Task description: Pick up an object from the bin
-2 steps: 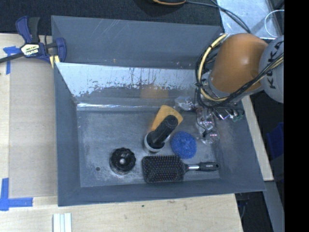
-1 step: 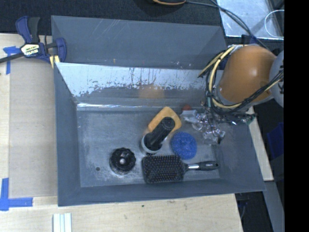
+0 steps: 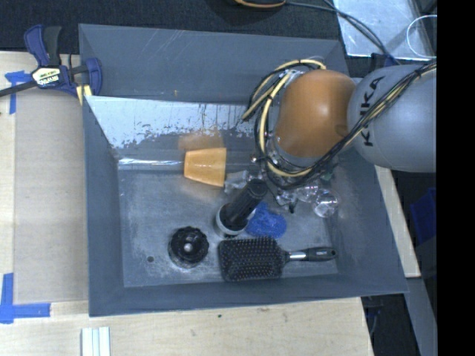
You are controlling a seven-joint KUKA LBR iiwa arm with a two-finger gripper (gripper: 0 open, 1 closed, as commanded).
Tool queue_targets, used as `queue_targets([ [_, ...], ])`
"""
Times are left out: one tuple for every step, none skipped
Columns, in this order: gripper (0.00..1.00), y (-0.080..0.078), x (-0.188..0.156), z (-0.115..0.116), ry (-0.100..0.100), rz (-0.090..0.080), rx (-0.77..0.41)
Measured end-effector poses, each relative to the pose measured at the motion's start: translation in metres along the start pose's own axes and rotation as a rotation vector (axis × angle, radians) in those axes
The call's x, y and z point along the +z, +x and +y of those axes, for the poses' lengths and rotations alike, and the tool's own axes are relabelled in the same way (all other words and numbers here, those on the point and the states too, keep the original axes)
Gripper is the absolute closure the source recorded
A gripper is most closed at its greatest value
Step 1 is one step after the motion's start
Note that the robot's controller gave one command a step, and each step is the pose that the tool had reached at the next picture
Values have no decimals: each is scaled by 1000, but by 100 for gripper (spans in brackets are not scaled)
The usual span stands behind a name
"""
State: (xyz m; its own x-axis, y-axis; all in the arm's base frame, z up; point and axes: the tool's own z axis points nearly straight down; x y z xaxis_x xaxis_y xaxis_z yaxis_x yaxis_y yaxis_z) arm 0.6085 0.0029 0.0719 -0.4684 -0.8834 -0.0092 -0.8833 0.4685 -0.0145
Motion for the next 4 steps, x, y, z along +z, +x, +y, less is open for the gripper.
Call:
queue_targets([
  [100,126,0,9,-4,9,244],
  [100,124,0,10,-4,8,240],
  [100,123,-2,10,-4,7,239],
  [100,124,-11,11,-8,8,240],
])
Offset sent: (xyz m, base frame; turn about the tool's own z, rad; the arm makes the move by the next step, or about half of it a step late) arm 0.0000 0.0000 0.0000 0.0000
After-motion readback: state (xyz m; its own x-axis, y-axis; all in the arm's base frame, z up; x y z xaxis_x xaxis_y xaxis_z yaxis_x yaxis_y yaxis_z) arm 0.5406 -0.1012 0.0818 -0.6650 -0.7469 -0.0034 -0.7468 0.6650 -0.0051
